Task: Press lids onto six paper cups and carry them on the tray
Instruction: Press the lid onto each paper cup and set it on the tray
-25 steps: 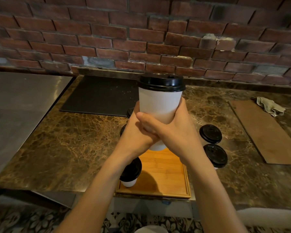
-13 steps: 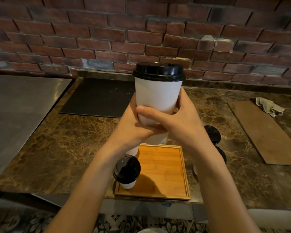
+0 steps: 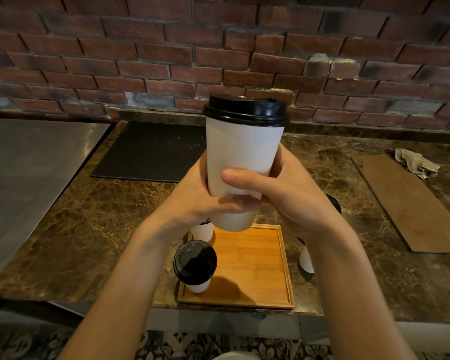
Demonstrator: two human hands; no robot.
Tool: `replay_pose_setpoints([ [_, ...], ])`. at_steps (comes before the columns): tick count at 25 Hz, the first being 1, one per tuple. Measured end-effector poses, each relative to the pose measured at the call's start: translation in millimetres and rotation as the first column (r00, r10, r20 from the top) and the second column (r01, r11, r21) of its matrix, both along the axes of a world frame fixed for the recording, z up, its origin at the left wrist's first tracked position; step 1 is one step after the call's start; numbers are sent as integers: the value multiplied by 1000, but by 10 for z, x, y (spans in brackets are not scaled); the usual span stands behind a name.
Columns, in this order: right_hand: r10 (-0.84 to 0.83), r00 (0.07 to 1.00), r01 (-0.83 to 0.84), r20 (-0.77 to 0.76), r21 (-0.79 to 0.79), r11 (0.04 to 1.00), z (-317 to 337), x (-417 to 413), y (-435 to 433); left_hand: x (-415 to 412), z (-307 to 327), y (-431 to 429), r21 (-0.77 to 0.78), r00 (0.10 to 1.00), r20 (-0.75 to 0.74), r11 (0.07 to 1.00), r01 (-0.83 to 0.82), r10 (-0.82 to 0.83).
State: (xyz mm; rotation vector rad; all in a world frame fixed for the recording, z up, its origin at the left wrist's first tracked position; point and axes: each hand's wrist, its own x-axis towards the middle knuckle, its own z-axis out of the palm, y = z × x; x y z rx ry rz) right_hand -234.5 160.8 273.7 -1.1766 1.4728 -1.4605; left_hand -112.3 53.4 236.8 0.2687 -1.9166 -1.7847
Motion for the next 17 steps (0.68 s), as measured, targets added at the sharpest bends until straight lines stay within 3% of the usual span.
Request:
replay_pose_setpoints([
  [5,53,998,-53,15,29,998,-44,-19,8,-1,-15,2,-13,997,0,997,71,-71],
  [17,-45,993,46,-111,10,999,84,19,37,-34,25,30,-64,997,-63,997,-37,33],
])
